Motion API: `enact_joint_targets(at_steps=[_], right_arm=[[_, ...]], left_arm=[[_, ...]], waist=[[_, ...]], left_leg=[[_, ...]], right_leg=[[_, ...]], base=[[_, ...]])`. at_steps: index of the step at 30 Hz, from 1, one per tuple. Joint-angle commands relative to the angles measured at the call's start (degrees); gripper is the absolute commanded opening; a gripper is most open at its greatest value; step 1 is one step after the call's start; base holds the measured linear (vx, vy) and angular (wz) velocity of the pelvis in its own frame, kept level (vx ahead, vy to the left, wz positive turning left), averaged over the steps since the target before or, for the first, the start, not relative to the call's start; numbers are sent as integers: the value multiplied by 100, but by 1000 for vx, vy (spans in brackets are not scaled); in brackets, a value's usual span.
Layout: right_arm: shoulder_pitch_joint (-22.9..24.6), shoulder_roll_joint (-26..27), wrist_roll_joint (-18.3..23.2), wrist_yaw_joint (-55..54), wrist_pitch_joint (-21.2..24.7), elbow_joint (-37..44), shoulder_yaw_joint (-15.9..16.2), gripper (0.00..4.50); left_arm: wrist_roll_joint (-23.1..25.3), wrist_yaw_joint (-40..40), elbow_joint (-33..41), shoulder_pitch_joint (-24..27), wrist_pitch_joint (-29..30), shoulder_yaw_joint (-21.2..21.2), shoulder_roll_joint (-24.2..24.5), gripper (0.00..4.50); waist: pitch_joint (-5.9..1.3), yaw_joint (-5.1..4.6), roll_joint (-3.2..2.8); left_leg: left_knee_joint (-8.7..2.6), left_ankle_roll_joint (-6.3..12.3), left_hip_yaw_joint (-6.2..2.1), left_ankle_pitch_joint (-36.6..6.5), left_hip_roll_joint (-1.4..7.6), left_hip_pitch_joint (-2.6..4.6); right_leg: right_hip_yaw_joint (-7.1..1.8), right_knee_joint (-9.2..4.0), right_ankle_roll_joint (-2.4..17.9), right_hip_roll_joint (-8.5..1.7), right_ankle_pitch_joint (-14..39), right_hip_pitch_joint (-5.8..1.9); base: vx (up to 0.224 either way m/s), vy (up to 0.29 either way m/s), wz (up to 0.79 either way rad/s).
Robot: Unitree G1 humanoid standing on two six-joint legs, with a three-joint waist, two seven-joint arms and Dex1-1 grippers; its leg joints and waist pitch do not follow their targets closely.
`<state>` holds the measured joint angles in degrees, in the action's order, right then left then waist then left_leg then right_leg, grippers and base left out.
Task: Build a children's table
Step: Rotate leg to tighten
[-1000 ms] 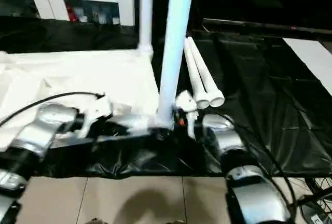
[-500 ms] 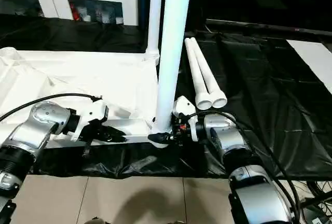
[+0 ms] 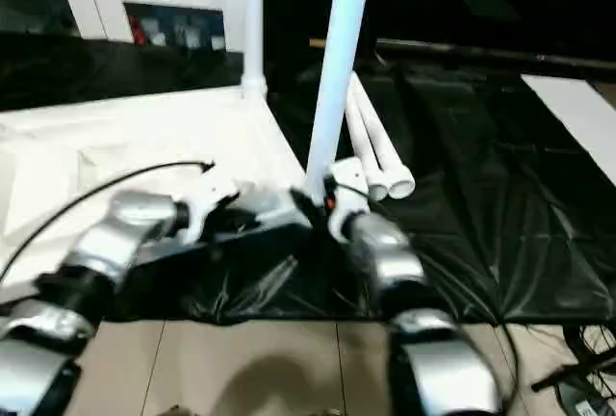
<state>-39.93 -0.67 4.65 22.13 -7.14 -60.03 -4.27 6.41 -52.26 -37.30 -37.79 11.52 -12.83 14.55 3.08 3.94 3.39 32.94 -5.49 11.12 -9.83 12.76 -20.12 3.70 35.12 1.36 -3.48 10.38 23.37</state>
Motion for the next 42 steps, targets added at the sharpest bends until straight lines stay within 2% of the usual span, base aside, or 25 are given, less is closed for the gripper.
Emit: enact_joint_targets(at_steps=[1,3,4,5,7,9,14,15,16,18,21,23,27,29,33,38,40,41,42], right_arm=[[-83,639,-60,453,-134,-11,394,347],[-95,646,-50,496,-150,-20,317,367],[-96,623,-60,513,-162,-14,300,367],[-90,581,-92,571,-171,5,319,386],[-92,463,-185,684,-206,2,388,398],[-95,363,-193,874,-233,-17,425,398],[-4,-165,-156,2135,-268,135,664,398],[6,-224,-159,2295,-275,159,695,398],[24,-328,-144,2612,-251,215,746,398],[88,-604,-56,3548,-122,445,911,398],[130,-779,-62,4158,-69,597,1040,398],[147,-913,-111,4603,-53,674,1164,398],[156,-1152,-179,5298,16,775,1439,367],[150,-1182,-194,5380,4,774,1478,364],[163,-1225,-196,5619,42,853,1540,326],[239,-1153,-144,5569,115,974,1504,293],[266,-1098,-86,5457,192,998,1446,286],[316,-913,-63,4784,209,938,1282,286],[326,-859,-75,4561,187,906,1237,283]], left_arm=[[-143,435,-32,-187,-73,-66,-452,0],[-143,357,14,-169,-100,-81,-460,0],[-146,318,35,-156,-110,-88,-450,0],[-150,259,49,-140,-175,-96,-422,0],[-165,139,96,-101,-193,-96,-340,0],[-188,-32,165,-45,-250,-114,-253,0],[-440,-1000,430,186,-537,-144,152,0],[-476,-1115,458,208,-579,-146,199,0],[-514,-1268,488,230,-592,-145,286,0],[-616,-1648,491,248,-643,-124,485,0],[-621,-1900,435,238,-746,-154,635,0],[-614,-2112,370,232,-818,-168,746,0],[-627,-2440,314,226,-860,-196,933,0],[-640,-2545,328,236,-867,-212,985,0],[-684,-2873,413,270,-853,-260,1118,0],[-667,-2876,397,266,-879,-263,1135,0],[-657,-2770,367,253,-858,-232,1095,0],[-559,-2257,280,205,-702,-142,903,0],[-529,-2098,253,189,-652,-121,846,0]], waist=[[-354,-9,-18],[-362,-1,-20],[-365,-1,-1],[-370,11,-16],[-364,8,-20],[-358,3,-22],[-361,-36,-24],[-352,-39,-33],[-359,-41,-29],[-359,-22,-39],[-363,13,-31],[-364,34,-33],[-363,84,-17],[-362,114,-21],[-363,119,-12],[-363,119,-9],[-365,119,-5],[-362,117,6],[-347,103,3]], left_leg=[[-359,49,-51,-1365,69,30],[-350,125,-38,-1229,69,27],[-346,146,-32,-1209,67,26],[-346,165,-36,-1136,68,17],[-349,177,-34,-1104,71,10],[-352,180,-34,-1203,72,22],[-345,270,-47,-1201,79,-23],[-345,287,-42,-1207,87,2],[-341,289,-41,-1177,84,2],[-334,340,-32,-1138,99,10],[-330,378,-17,-1035,119,3],[-324,378,-13,-1026,123,1],[-315,377,-4,-1010,125,14],[-318,339,-4,-1018,129,22],[-325,299,-12,-1033,126,16],[-326,275,-11,-1018,128,23],[-325,273,-10,-1007,126,23],[-324,264,-6,-999,126,23],[-334,207,-8,-1053,120,39]], right_leg=[[-280,-479,859,-420,1761,-231],[-284,-444,957,-417,1447,-241],[-283,-442,965,-418,1425,-247],[-284,-427,988,-427,1353,-263],[-282,-421,1014,-421,1275,-266],[-280,-439,1015,-427,1394,-262],[-276,-429,1057,-433,1401,-301],[-281,-439,1083,-428,1387,-272],[-282,-429,1100,-428,1358,-279],[-282,-409,1187,-416,1179,-281],[-263,-371,1272,-395,938,-296],[-265,-357,1292,-409,950,-297],[-270,-366,1267,-418,1039,-284],[-273,-363,1260,-423,1076,-277],[-270,-362,1227,-423,1159,-283],[-272,-357,1229,-425,1122,-276],[-271,-355,1239,-422,1104,-276],[-273,-355,1234,-419,1099,-272],[-281,-374,1204,-423,1199,-247]], base=[[0,0,0],[0,0,0],[0,0,0],[0,0,0],[0,0,0],[0,0,0],[0,0,0],[0,0,0],[0,0,0],[0,0,0],[0,0,0],[0,0,0],[0,0,0],[0,0,0],[0,0,0],[0,0,0],[0,0,0],[0,0,0],[0,0,0]])
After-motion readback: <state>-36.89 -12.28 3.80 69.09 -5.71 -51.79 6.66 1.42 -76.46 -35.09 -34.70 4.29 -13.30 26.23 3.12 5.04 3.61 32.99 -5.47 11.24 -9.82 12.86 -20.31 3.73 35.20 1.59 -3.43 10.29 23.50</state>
